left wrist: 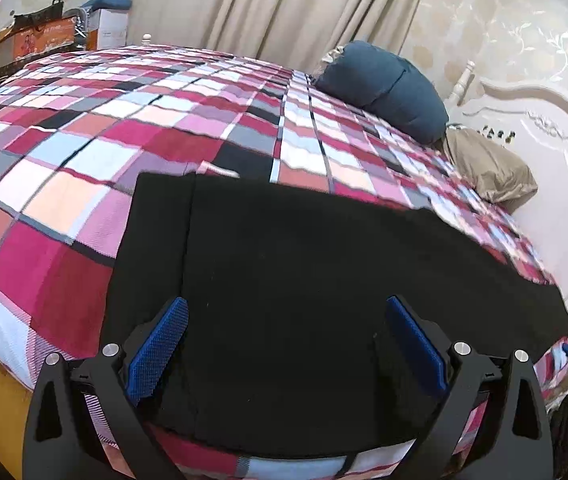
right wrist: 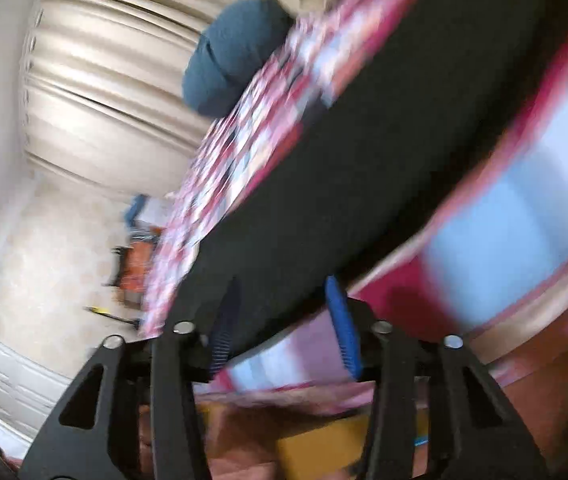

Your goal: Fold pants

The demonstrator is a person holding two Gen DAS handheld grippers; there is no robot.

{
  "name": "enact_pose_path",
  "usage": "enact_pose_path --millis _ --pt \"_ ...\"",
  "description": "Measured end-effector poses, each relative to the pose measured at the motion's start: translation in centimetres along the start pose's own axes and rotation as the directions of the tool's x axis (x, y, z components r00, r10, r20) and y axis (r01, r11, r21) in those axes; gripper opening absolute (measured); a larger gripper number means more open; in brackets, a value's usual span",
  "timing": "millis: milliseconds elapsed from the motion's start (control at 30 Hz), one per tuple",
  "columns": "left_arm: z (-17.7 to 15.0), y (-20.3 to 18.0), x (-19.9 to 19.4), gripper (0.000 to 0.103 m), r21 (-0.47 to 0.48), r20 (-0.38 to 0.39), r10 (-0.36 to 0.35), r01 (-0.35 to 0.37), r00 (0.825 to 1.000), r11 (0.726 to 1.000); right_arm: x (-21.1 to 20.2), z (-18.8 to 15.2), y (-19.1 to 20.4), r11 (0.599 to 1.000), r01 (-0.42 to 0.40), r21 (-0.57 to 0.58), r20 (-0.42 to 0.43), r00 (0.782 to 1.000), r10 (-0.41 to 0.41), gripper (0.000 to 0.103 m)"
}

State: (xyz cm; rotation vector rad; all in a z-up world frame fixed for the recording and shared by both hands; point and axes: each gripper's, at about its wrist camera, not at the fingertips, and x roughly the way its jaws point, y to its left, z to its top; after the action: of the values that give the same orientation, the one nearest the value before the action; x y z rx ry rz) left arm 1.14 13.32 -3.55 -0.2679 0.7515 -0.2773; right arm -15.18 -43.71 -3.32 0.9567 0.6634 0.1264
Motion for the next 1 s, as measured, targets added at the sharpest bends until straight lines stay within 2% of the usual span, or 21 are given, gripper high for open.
enact_pose_path --millis 33,100,133,200,267,333,367,433,467,500,600,667,700,733,767,900,1000 --pt "0.4 -0.2 -0.2 0.098 -0.007 0.008 -0.006 0.006 1.0 1.0 -1.6 1.4 -0.3 0.999 0.028 -0.029 0.027 0.999 -0.028 0.058" --pt "1.0 -0.5 -0.5 0.098 -0.015 0.021 -0.011 0.011 1.0 1.0 -5.3 5.9 -1.5 0.99 0.1 -0.096 0.072 0.993 -0.094 0.065" --pt "1.4 -0.8 -0.5 0.098 -0.013 0.022 -0.014 0.014 1.0 1.0 -7.2 8.2 -2.4 0.981 0.157 -0.11 0.114 0.983 -0.145 0.066" --pt "1.7 -1.4 -0.3 0.098 -0.004 0.022 -0.007 0.007 1.0 1.0 -9.5 11.8 -4.2 0.975 0.194 -0.112 0.146 0.973 -0.177 0.066" --pt "1.8 -2.0 0.3 0.098 0.001 0.005 0.006 -0.006 1.0 1.0 -11.4 15.4 -7.2 0.961 0.273 -0.054 0.174 0.95 -0.26 0.066" --pt "1.8 -2.5 0.9 0.098 0.0 -0.01 0.007 -0.007 1.0 1.0 -11.3 18.0 -10.3 0.954 0.299 0.0 0.126 0.946 -0.297 0.066" --pt "1.7 -2.7 1.1 0.098 -0.001 -0.015 0.011 -0.011 1.0 1.0 -11.0 18.5 -11.5 0.941 0.336 0.034 0.11 0.935 -0.337 0.066" --pt "1.6 -3.3 1.7 0.098 -0.004 -0.03 0.015 -0.015 0.999 1.0 -10.4 19.1 -13.8 0.905 0.414 0.094 0.057 0.906 -0.42 0.064" --pt "1.5 -3.5 1.9 0.098 -0.006 -0.037 0.015 -0.015 0.999 1.0 -10.2 19.1 -14.2 0.912 0.396 0.111 0.061 0.913 -0.404 0.062" --pt "1.5 -3.7 2.1 0.098 -0.01 -0.043 0.014 -0.014 0.999 1.0 -9.7 18.5 -14.4 0.92 0.373 0.116 0.071 0.921 -0.383 0.052" --pt "1.5 -4.1 2.7 0.098 -0.015 -0.058 0.014 -0.015 0.998 1.0 -9.2 18.0 -14.9 0.924 0.353 0.146 0.081 0.927 -0.367 0.05" --pt "1.5 -4.3 3.0 0.098 -0.016 -0.064 0.015 -0.016 0.998 1.0 -8.8 17.6 -15.1 0.914 0.368 0.171 0.071 0.921 -0.384 0.049" --pt "1.5 -4.3 3.2 0.098 -0.015 -0.067 0.017 -0.018 0.998 1.0 -8.9 17.6 -15.1 0.91 0.38 0.167 0.078 0.915 -0.397 0.039" --pt "1.4 -4.3 3.2 0.098 -0.013 -0.068 0.021 -0.022 0.997 1.0 -9.0 17.4 -14.9 0.901 0.404 0.155 0.092 0.903 -0.421 0.017" --pt "1.3 -4.4 3.3 0.098 -0.012 -0.067 0.025 -0.025 0.997 1.0 -9.2 17.4 -14.7 0.891 0.43 0.145 0.106 0.889 -0.446 0.014" --pt "1.2 -4.4 3.4 0.098 -0.01 -0.066 0.027 -0.028 0.997 1.0 -10.8 16.6 -13.3 0.912 0.391 0.126 0.155 0.9 -0.407 0.011" --pt "1.1 -4.3 3.5 0.098 -0.016 -0.069 0.027 -0.028 0.997 0.999 -11.8 15.6 -13.1 0.916 0.38 0.13 0.174 0.9 -0.399 0.011"
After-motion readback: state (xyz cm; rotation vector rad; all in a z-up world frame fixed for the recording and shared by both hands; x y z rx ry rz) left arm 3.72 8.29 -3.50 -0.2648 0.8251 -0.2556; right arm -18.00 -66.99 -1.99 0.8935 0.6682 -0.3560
